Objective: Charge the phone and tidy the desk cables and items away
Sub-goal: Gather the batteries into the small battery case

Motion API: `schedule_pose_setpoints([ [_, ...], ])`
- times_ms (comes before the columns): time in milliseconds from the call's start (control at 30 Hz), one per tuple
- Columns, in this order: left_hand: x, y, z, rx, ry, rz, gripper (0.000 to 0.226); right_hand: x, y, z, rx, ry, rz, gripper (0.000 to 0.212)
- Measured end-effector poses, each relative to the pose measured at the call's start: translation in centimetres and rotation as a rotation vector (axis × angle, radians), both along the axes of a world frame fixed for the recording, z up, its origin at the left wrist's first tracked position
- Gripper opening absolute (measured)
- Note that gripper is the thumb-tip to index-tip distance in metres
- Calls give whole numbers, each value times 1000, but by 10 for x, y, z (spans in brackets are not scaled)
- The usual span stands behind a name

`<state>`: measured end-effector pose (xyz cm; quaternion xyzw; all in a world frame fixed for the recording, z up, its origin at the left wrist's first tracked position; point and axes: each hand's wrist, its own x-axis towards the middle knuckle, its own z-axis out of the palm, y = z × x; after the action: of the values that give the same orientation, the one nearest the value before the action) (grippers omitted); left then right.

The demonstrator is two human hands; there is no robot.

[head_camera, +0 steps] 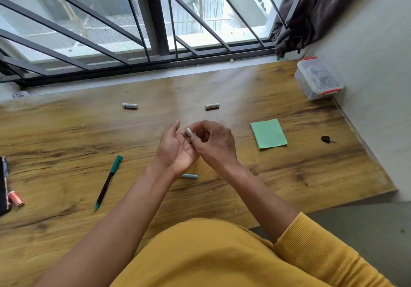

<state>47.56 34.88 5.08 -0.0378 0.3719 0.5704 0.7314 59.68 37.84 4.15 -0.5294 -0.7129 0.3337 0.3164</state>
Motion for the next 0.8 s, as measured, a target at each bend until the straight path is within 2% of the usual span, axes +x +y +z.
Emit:
schedule_pose_setpoints([
  [67, -2, -2, -3, 2, 14, 12, 64, 0, -1, 2, 23, 14, 9, 10],
  [167, -5, -4, -9, -14, 10, 59, 61, 8, 12, 5, 51, 6, -94, 9],
  [267, -8, -5, -12, -18, 14, 121, 56, 25, 32, 6, 30, -108, -166, 10],
  [433, -9, -5, -14, -29, 18, 150, 55, 38, 49, -10, -74, -298, -123, 18],
  [800, -9, -13, -13, -44, 52, 126, 50, 33, 55, -45, -120, -489, -146, 22],
])
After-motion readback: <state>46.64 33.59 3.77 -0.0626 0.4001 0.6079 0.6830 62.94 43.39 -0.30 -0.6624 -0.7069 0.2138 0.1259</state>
